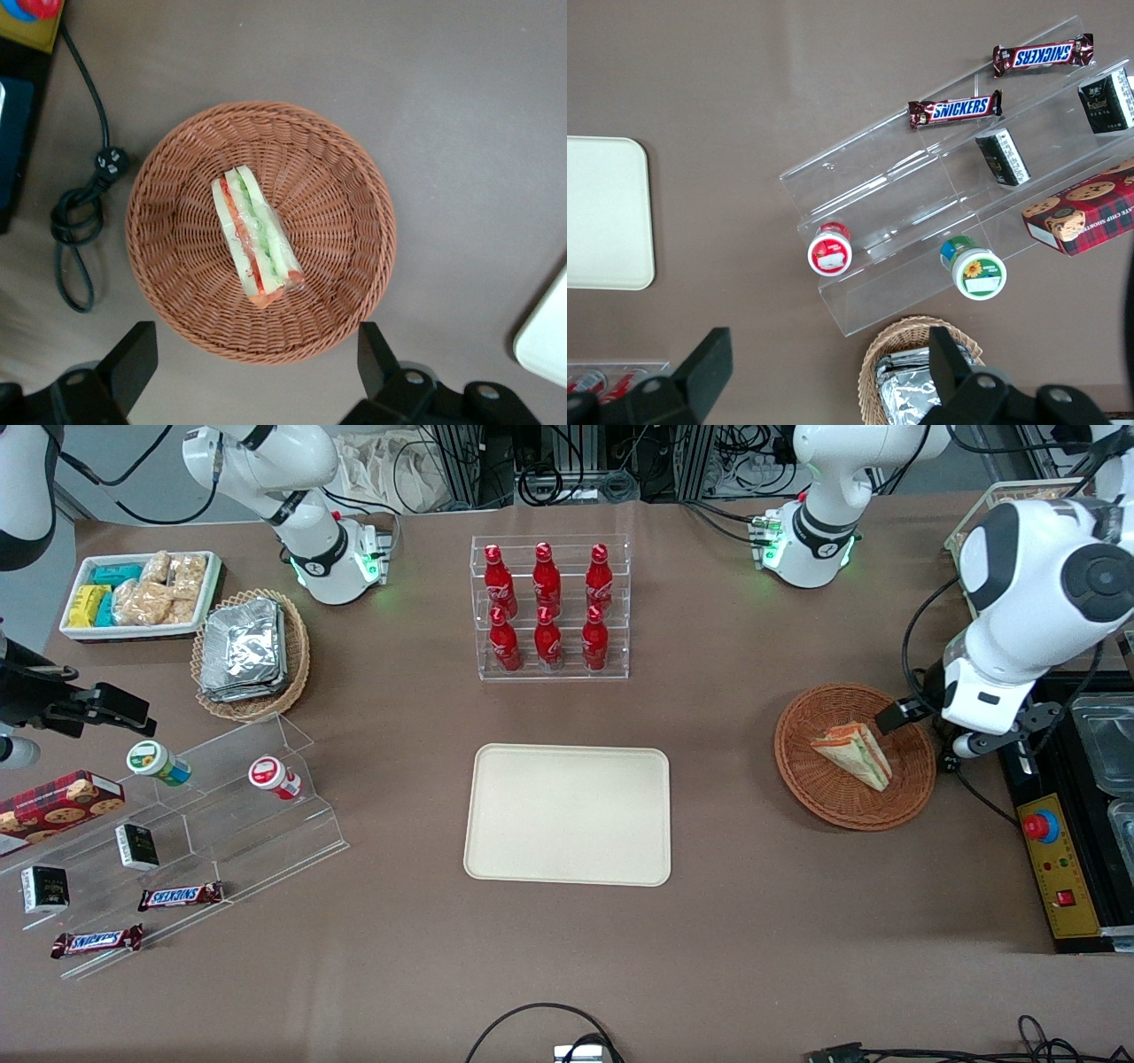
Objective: Place sandwich from basket to tray
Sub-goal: 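Move the left gripper over the wrapped sandwich in the wicker basket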
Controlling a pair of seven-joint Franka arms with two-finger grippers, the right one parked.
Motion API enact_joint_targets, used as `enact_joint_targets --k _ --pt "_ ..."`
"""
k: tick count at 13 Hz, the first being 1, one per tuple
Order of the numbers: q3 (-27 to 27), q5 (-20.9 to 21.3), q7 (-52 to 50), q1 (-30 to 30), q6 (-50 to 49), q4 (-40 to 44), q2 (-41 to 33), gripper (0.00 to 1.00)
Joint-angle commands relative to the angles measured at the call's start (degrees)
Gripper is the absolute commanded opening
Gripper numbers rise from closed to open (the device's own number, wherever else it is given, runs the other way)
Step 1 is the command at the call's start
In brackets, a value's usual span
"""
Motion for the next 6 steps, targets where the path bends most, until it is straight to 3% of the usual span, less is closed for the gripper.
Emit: enact_joint_targets --k 1,6 --pt "0.45 1.13 -4.72 -0.11 5.57 -6.24 -2.52 1.00" --pt "0.45 1.23 -8.94 1.13 19.19 -15.99 -1.82 1.00"
